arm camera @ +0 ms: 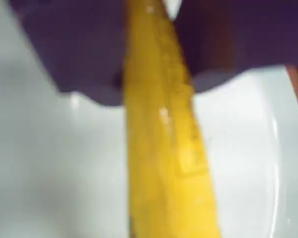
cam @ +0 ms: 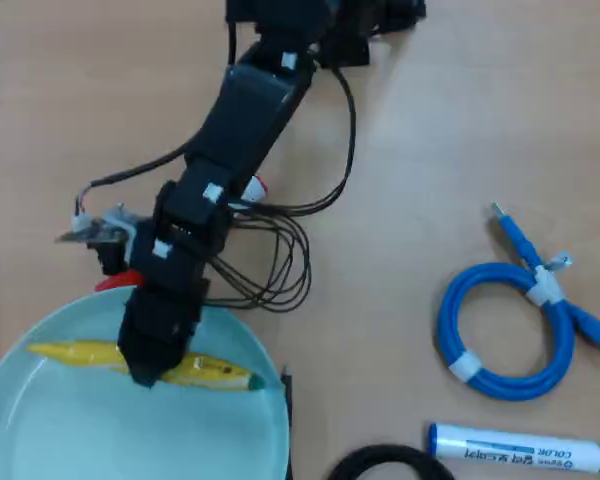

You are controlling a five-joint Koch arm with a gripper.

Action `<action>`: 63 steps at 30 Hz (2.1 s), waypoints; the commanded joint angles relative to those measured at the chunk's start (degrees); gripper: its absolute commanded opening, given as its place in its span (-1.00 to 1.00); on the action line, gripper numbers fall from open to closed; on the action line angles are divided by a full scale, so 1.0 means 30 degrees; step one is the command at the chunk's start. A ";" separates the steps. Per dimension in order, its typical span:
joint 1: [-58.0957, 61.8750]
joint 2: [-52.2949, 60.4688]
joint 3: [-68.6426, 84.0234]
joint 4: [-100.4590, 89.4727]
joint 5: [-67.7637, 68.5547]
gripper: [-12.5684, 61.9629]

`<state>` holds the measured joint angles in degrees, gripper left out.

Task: Pick up the yellow coffee stick, then put it in the green bowl

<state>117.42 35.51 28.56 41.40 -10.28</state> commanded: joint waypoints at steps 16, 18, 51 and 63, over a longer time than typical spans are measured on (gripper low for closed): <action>0.0557 -0.0059 -0.2607 0.0029 0.0088 0.03; 0.0703 -0.0059 -0.2754 0.1143 0.0732 0.21; -0.0352 0.4424 -0.2900 0.9316 0.5947 0.47; -0.2197 0.7676 -0.2607 1.6553 0.6064 0.50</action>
<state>111.97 51.94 25.84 86.40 7.91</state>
